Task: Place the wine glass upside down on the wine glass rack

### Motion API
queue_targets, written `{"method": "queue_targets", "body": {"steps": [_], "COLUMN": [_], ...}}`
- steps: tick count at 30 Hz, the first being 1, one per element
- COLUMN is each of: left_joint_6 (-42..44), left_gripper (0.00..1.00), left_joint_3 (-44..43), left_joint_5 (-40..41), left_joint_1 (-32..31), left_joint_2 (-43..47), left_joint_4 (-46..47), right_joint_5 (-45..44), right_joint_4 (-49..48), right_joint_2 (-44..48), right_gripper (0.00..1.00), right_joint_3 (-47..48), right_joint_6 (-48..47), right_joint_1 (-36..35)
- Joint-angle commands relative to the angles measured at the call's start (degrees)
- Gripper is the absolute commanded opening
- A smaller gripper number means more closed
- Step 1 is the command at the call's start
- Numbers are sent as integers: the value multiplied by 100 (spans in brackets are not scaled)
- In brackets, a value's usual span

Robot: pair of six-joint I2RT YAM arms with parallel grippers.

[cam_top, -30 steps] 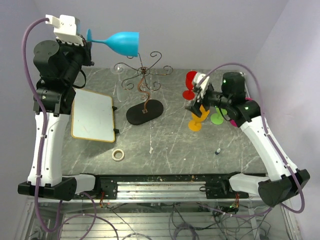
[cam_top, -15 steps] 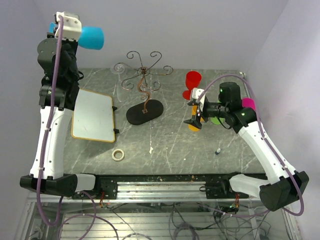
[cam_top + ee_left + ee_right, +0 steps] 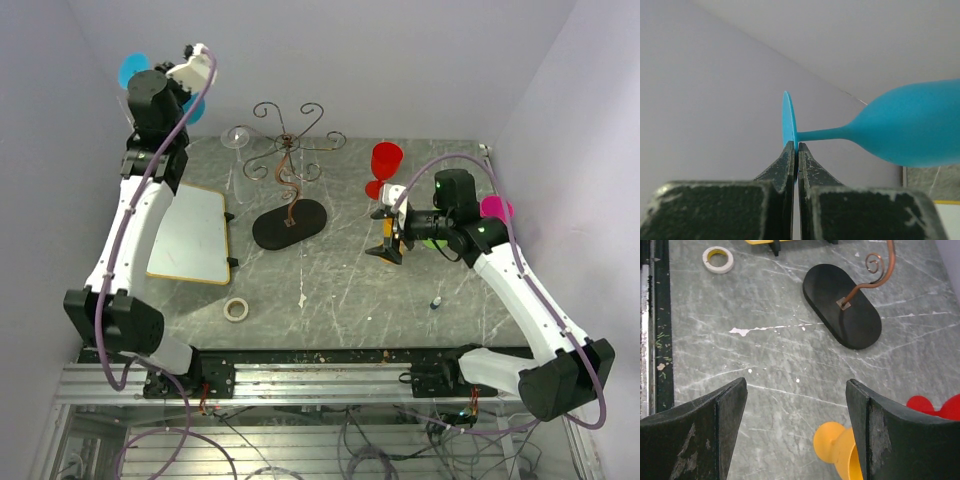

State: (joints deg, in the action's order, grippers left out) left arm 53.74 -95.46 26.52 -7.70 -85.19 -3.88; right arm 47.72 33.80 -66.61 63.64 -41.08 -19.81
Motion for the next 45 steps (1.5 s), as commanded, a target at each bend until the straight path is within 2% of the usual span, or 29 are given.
{"method": "queue_targets", "body": {"steps": [1, 6, 11, 16, 26, 34, 45], "left_joint_6": [1060, 1441, 2163, 2484, 2678, 2660, 2351], "left_gripper": [7, 7, 7, 7, 7, 7, 7], "left_joint_3": [28, -76, 311, 351, 142, 56, 40], "left_joint_5": [-876, -1512, -2090, -2485, -3224, -3308, -3522], "left_joint_1": [-56, -116, -141, -223, -520, -853, -978], "left_joint_2": [-248, -463, -443, -456, -404, -406, -263], "left_joint_4": [50, -337, -153, -341, -1148, -1295, -1409], "right_joint_5": [434, 503, 342, 299, 321, 448, 483], "right_joint_4": [112, 118, 35, -83, -125, -170, -208], "right_joint_2": [-111, -97, -70, -47, -97, -110, -202], "right_gripper": [79, 79, 79, 78, 77, 77, 77], "right_joint_3": [-87, -101, -152, -211, -251, -281, -309], "right_joint_6": [-250, -283, -247, -208, -198, -137, -93], "right_joint_1": [20, 17, 26, 30, 115, 218, 288]}}
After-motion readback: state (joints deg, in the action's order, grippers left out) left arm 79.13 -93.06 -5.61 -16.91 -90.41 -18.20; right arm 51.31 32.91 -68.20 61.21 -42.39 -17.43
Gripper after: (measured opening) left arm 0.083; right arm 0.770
